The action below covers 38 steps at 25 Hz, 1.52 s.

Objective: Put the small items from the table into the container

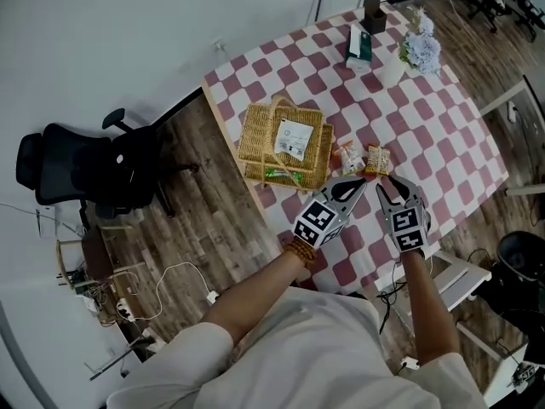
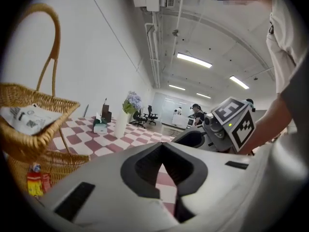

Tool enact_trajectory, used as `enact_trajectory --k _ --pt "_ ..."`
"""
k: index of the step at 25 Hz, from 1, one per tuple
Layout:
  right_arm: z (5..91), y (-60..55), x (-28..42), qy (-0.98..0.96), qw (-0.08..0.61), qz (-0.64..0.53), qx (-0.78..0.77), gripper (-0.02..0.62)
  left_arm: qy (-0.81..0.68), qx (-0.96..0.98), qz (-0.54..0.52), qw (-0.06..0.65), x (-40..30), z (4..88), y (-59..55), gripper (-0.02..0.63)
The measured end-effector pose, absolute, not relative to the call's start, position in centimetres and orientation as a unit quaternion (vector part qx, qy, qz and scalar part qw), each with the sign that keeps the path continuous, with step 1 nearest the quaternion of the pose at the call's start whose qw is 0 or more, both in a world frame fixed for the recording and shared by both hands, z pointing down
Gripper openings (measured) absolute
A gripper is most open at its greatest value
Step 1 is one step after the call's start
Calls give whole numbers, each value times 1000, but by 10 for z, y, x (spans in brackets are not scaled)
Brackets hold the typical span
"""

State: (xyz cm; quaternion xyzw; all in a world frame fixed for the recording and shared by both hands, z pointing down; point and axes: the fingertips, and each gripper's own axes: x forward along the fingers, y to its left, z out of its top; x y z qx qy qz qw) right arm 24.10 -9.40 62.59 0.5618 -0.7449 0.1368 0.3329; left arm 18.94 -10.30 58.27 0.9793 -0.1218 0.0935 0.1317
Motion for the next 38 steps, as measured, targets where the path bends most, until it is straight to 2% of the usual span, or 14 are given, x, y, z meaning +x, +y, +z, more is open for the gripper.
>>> enact_trajectory --k 9,16,22,24,38 --pt "700 -124 262 -729 399 151 535 199 -134 968 127 172 214 638 -127 26" --pt "754 -133 278 -714 439 171 518 204 -147 958 152 193 224 673 -141 26" --pt "773 -140 283 -715 446 174 509 210 -149 954 166 201 230 689 -146 26" --pt "775 -142 283 -718 444 174 507 181 -150 953 167 203 231 692 -148 26" --pt "756 -149 282 -718 422 161 529 94 -149 956 156 198 226 677 -147 26"
